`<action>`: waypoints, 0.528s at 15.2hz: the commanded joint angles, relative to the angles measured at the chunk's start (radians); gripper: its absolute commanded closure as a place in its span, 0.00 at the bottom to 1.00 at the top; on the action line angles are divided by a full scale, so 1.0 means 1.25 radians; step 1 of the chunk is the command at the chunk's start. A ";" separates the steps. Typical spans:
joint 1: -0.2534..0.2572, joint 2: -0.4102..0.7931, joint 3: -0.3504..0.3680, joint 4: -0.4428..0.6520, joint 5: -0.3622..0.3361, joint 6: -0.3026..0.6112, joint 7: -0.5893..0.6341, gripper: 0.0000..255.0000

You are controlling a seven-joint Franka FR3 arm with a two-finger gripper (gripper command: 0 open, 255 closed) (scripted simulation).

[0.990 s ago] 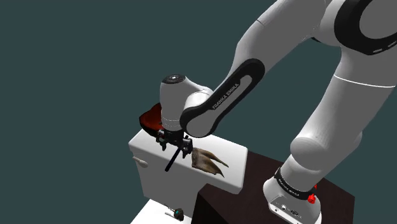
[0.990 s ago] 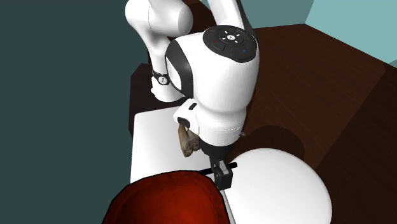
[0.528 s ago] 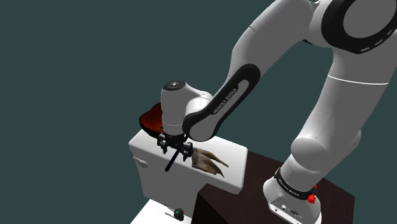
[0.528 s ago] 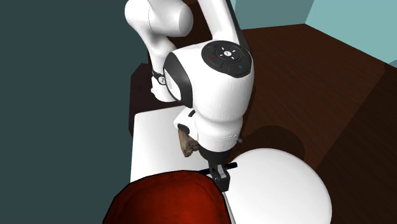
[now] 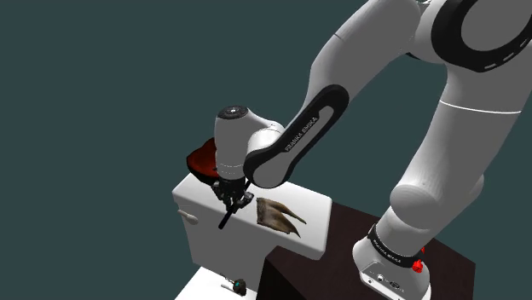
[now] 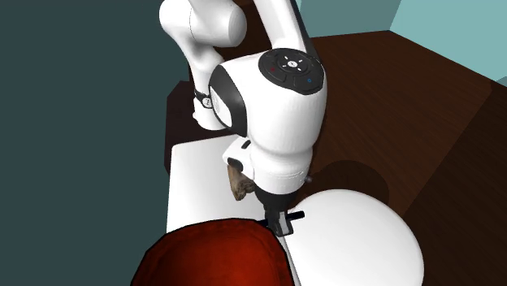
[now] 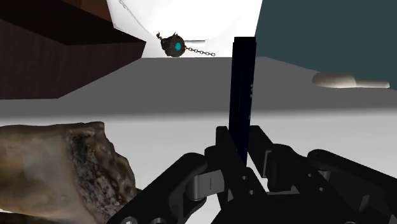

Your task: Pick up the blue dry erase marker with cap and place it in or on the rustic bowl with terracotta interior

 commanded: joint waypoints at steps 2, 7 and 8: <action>0.000 -0.001 0.004 -0.009 0.007 -0.009 -0.001 1.00; -0.017 -0.023 0.019 -0.009 0.038 -0.023 -0.030 1.00; -0.023 -0.037 0.028 -0.009 0.057 -0.032 -0.044 1.00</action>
